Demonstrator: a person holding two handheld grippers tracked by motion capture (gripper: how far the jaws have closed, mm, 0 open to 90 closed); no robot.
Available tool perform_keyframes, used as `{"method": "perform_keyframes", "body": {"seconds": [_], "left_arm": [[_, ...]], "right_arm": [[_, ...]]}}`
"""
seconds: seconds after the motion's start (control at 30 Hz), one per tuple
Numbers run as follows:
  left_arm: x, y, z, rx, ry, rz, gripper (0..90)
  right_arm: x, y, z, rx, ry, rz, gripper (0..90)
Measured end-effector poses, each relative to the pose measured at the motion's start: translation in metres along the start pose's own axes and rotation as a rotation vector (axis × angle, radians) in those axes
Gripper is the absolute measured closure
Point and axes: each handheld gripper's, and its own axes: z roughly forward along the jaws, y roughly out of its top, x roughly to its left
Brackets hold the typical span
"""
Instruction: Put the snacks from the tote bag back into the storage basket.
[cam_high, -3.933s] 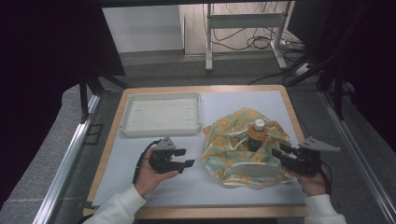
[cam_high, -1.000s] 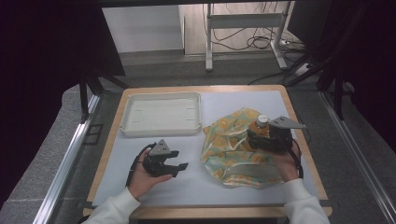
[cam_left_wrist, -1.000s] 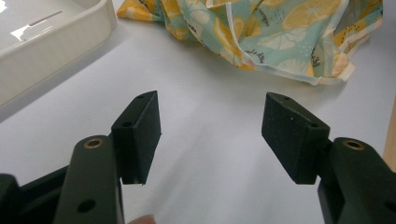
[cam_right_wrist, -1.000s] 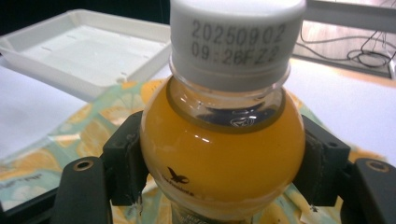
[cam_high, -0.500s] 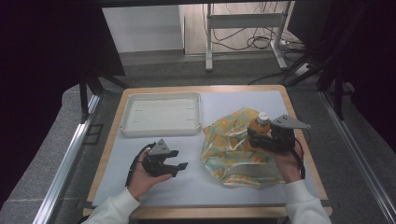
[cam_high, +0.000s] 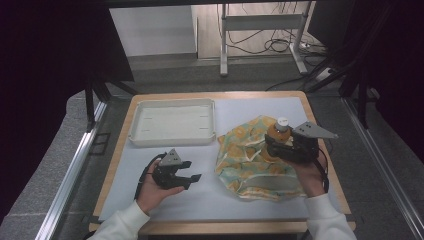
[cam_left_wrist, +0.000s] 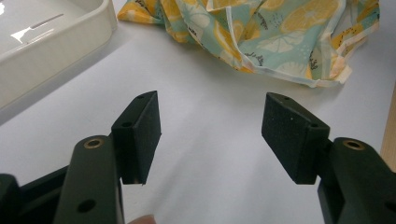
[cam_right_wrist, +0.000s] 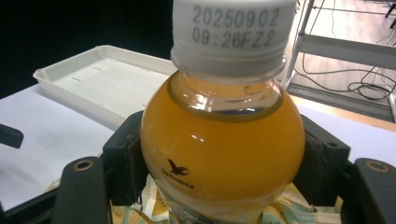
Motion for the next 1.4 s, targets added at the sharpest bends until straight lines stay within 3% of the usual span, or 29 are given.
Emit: {"method": "perform_keyframes", "body": {"seconds": [0.5, 1.4], "left_arm": [[0.001, 0.000, -0.001, -0.005, -0.002, -0.013, 37.6], [-0.002, 0.001, -0.002, -0.010, -0.011, -0.005, 37.6]], "right_arm": [[0.006, 0.015, -0.011, -0.041, 0.034, 0.000, 29.8], [0.030, 0.047, 0.010, -0.088, 0.093, 0.000, 29.8]]}}
